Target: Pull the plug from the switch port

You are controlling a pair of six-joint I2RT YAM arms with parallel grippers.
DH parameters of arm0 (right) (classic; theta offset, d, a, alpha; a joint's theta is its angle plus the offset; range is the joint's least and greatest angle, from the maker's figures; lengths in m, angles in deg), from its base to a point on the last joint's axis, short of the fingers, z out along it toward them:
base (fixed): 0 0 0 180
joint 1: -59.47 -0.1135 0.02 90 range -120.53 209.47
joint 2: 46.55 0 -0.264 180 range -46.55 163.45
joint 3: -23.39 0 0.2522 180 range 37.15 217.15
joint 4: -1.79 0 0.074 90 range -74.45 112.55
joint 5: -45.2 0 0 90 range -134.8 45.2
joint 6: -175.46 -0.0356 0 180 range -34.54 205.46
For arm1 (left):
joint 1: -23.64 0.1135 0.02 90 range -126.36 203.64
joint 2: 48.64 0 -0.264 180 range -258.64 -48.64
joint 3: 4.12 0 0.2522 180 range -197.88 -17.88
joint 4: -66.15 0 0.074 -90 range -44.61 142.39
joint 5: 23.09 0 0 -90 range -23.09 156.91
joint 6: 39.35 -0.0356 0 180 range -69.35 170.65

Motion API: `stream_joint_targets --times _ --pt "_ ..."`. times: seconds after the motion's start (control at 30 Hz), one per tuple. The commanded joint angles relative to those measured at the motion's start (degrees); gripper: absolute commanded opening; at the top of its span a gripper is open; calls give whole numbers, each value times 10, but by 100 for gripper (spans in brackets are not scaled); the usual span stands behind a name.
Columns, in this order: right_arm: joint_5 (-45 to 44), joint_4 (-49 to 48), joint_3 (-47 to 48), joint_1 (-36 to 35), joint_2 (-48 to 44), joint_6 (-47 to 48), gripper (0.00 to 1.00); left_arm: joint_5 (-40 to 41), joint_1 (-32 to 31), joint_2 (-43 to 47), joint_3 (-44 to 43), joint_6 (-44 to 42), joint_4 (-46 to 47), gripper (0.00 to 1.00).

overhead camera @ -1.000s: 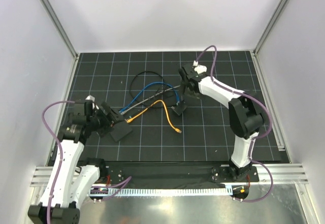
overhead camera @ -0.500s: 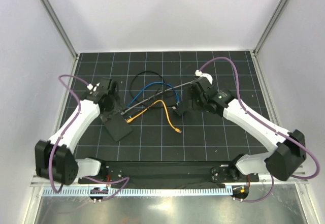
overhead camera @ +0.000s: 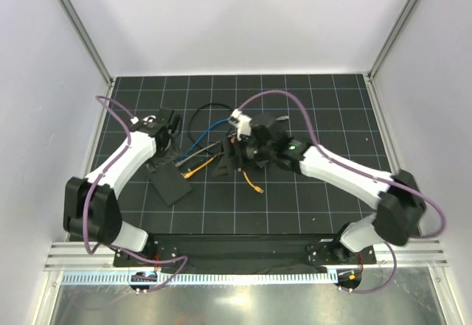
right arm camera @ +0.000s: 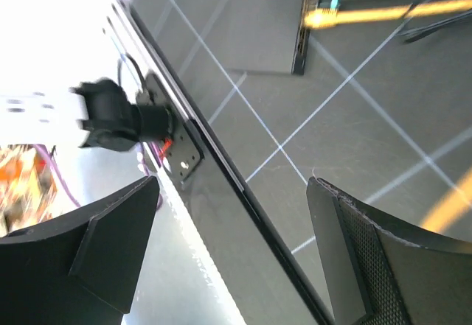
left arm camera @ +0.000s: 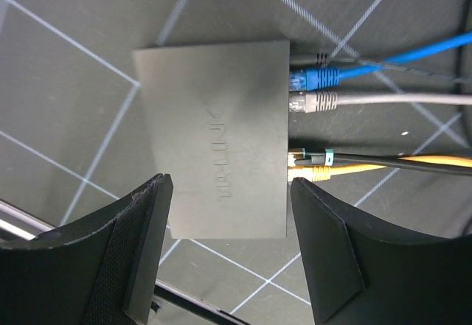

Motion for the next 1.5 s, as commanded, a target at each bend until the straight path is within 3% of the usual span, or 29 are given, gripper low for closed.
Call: stream_joint_targets --times 0.0,0.27,0.53,0.73,0.93,1.13,1.27,1.47 --pt "61 -88 5 -17 63 -9 90 66 2 82 -25 19 -30 70" --pt "21 -114 95 -65 249 -6 88 72 7 161 -40 -10 -82 68" --pt "-24 -119 172 -74 377 -6 80 35 8 198 -15 -39 -44 68" --pt "-35 -120 209 -76 431 1 63 32 8 196 -2 -65 -38 68" --pt "-26 -127 245 -111 461 -22 56 44 9 205 8 -68 -39 67" --pt "-3 -149 276 -148 475 -57 56 47 19 217 7 -68 -54 57" --pt "-32 -140 263 -148 457 -51 56 36 26 224 13 -68 -55 57" --pt "-98 -142 203 -141 390 -95 68 9 39 225 24 -67 -47 56"
